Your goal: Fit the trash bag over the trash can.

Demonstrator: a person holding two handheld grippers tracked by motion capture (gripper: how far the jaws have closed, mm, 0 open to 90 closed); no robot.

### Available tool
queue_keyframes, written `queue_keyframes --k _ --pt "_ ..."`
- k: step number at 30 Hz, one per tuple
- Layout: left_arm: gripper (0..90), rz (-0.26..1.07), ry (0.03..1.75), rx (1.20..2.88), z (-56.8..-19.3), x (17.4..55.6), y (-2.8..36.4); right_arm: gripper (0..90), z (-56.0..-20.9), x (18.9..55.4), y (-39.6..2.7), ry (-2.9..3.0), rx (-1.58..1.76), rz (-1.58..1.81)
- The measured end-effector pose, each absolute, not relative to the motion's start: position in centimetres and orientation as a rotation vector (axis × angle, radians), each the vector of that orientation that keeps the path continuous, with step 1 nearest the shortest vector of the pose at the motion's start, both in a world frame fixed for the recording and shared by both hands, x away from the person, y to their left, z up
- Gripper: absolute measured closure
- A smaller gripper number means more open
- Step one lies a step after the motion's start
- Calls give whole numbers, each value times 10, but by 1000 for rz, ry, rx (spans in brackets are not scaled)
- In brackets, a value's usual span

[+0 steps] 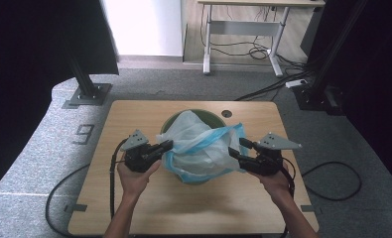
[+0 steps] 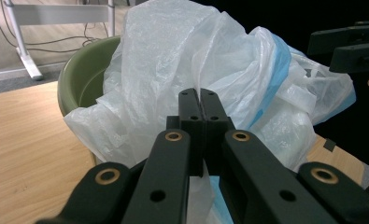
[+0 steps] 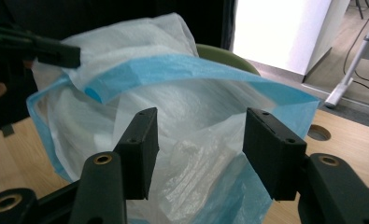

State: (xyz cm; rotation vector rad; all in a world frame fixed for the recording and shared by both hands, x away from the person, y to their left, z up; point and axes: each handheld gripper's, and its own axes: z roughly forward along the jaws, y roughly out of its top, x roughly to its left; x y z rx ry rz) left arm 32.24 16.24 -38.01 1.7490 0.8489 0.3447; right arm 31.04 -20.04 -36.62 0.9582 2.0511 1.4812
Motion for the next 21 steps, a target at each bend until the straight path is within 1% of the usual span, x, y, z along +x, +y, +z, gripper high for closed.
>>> queue_keyframes --k 2,5,9,11,12,14,21 --pt "899 344 850 1749 -380 322 162 455 -370 311 -199 2066 968 1444" --pt "900 344 851 1747 -380 323 164 540 -382 314 -198 2084 996 1403" --pt "899 337 857 1741 -379 325 165 757 -395 318 -198 2108 999 1389" --pt "899 336 860 1737 -379 326 167 836 -399 319 -196 2117 983 1383" --pt "899 334 863 1733 -378 327 167 859 -400 320 -196 2117 977 1378" --pt "900 324 866 1725 -377 330 170 877 -401 321 -196 2110 969 1363" --pt "899 333 899 1736 -368 348 178 880 -408 325 -197 2101 976 1317"
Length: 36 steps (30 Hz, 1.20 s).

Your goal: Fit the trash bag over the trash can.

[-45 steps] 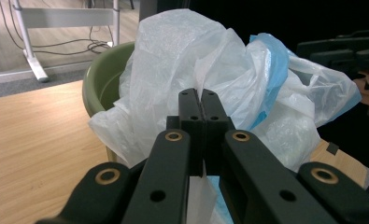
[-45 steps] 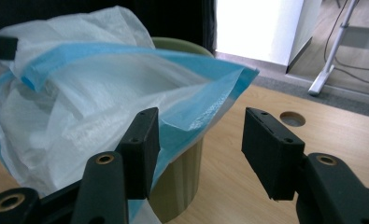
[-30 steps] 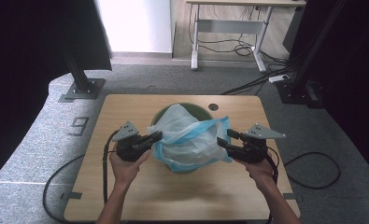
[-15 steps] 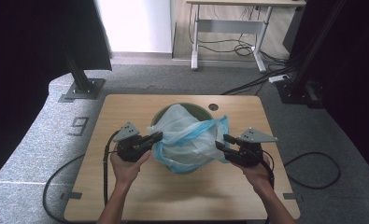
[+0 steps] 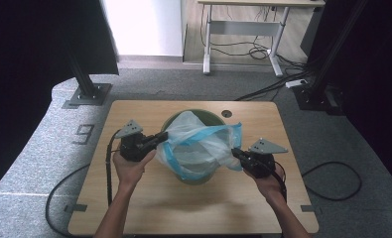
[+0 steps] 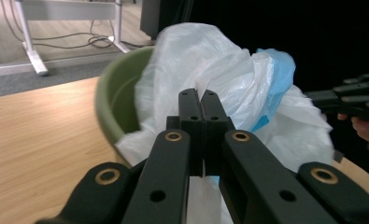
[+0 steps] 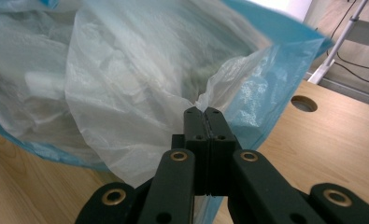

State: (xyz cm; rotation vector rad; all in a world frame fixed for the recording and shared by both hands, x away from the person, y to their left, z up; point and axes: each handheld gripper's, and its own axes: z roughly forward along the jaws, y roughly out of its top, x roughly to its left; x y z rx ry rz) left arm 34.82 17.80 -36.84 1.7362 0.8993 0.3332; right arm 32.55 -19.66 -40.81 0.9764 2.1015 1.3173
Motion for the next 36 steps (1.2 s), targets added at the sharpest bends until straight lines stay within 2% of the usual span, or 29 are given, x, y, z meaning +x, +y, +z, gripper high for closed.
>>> queue_keyframes --k 13,14,15,16,22,30,36 --pt "900 288 931 1720 -378 357 188 870 -427 330 -192 2159 978 1344" --pt "900 277 913 1715 -378 355 189 822 -426 329 -193 2157 973 1349" --pt "899 277 913 1715 -378 355 189 822 -426 329 -193 2157 973 1349" --pt "899 276 907 1715 -377 354 189 707 -419 325 -198 2121 961 1368" --pt "899 274 896 1715 -374 351 188 578 -398 326 -218 2018 973 1416" --pt "899 270 875 1714 -370 347 187 510 -375 352 -226 1958 983 1421" --pt "899 287 837 1711 -361 340 184 496 -376 365 -227 1971 1022 1423"
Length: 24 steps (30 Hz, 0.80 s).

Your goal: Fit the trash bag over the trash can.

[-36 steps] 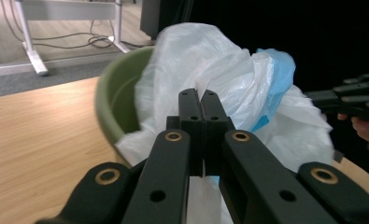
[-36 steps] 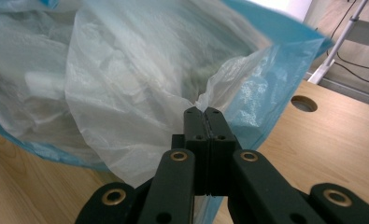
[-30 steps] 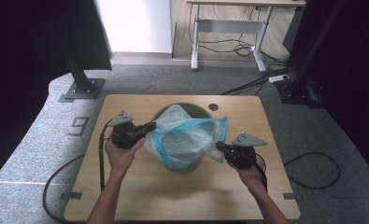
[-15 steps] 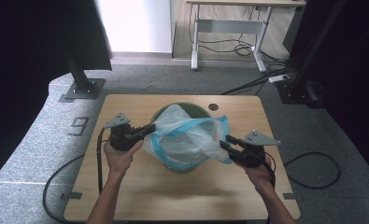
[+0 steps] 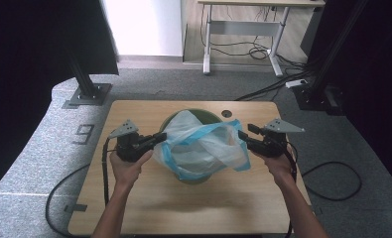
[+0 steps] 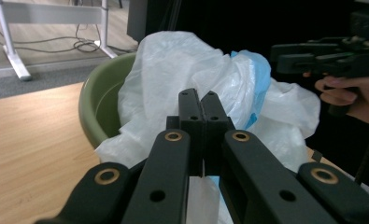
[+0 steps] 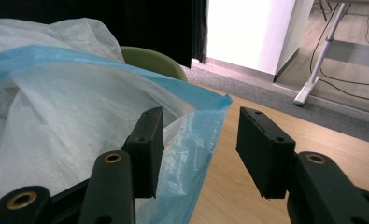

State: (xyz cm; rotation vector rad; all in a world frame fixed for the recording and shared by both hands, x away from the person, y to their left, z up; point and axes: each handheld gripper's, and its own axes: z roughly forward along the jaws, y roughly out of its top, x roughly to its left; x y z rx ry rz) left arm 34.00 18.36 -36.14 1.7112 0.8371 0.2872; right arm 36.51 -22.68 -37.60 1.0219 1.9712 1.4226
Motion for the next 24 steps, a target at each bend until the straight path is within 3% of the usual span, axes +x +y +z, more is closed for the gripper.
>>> queue_keyframes --k 11,24 --pt "899 308 814 1707 -347 340 178 475 -371 371 -208 1987 903 1400" --pt "899 295 828 1683 -346 350 182 470 -387 408 -207 2048 841 1426"
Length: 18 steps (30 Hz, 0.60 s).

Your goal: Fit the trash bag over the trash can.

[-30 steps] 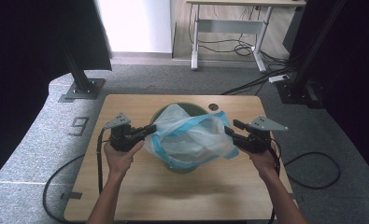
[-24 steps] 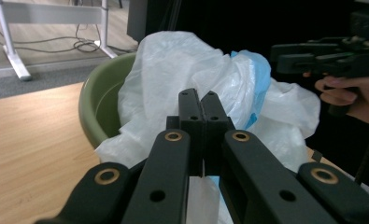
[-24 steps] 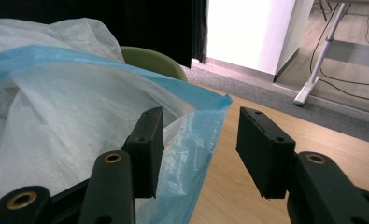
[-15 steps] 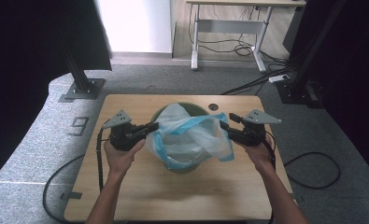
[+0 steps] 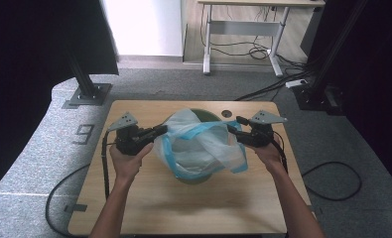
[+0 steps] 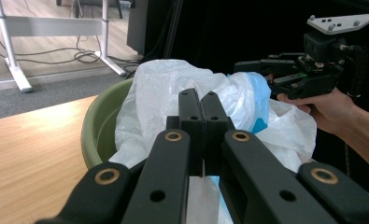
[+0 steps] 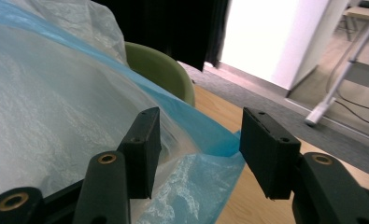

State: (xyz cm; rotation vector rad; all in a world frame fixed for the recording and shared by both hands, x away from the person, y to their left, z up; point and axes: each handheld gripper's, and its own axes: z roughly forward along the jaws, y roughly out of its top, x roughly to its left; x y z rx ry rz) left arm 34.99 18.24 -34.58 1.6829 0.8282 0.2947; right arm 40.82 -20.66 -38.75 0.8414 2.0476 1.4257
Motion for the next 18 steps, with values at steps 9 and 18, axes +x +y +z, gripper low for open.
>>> queue_keyframes --k 9,18 --pt "899 278 841 1691 -347 356 184 854 -388 409 -200 2069 787 1456" --pt "899 245 882 1683 -348 375 191 886 -378 423 -200 2034 861 1488"
